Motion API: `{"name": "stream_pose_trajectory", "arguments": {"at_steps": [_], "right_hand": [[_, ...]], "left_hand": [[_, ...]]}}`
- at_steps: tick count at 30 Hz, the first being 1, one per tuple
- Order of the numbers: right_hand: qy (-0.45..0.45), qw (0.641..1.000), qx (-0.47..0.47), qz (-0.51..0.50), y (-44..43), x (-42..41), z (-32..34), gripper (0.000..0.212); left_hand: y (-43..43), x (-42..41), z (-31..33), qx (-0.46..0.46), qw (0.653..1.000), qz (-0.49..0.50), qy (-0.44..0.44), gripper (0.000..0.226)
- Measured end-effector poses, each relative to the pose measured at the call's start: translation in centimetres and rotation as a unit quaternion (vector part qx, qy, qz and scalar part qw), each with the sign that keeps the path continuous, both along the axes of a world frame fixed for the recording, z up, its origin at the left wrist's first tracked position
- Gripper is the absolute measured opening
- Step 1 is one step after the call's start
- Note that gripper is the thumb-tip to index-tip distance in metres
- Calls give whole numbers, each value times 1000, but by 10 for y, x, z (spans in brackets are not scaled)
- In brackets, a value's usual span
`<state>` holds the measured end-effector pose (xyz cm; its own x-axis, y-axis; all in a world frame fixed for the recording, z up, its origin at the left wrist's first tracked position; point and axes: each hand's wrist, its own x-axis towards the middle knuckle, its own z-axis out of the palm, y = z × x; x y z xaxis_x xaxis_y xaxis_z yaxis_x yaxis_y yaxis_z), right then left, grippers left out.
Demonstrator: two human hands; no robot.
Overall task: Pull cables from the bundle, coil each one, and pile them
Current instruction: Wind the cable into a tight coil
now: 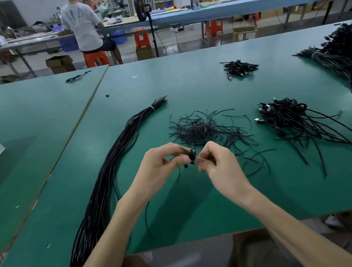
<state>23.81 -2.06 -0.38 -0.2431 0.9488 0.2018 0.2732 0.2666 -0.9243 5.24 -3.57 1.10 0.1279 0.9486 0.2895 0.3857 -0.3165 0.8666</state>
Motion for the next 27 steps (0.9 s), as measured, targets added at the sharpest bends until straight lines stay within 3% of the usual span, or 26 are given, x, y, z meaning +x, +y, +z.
{"name": "stream_pose_trajectory", "arguments": {"at_steps": [2,5,7,10,14,17,23,27], "right_hand": [[-57,996,64,-2,-4,-1,0,29],[-151,958,243,-19,-7,0,1,38],[-198,923,329,-22,-10,-1,2,31],[-287,854,430,-60,-14,0,-2,21],[-314,818,477,-68,-16,-3,-7,43],[-305,830,463,-68,-14,-3,-11,31],[-205,915,348,-22,-9,5,-15,23],[-69,984,167,7,-10,6,-13,17]], "left_hand": [[0,3,2,10,999,26,34,6],[-2,8,5,-3,994,47,103,25],[0,10,10,-25,987,46,154,35],[4,11,25,-117,977,1,176,43],[5,7,33,-279,945,-55,161,44],[5,5,28,-284,946,-59,146,45],[3,3,11,-235,971,-43,33,38],[1,1,8,-222,973,-50,-36,32]]}}
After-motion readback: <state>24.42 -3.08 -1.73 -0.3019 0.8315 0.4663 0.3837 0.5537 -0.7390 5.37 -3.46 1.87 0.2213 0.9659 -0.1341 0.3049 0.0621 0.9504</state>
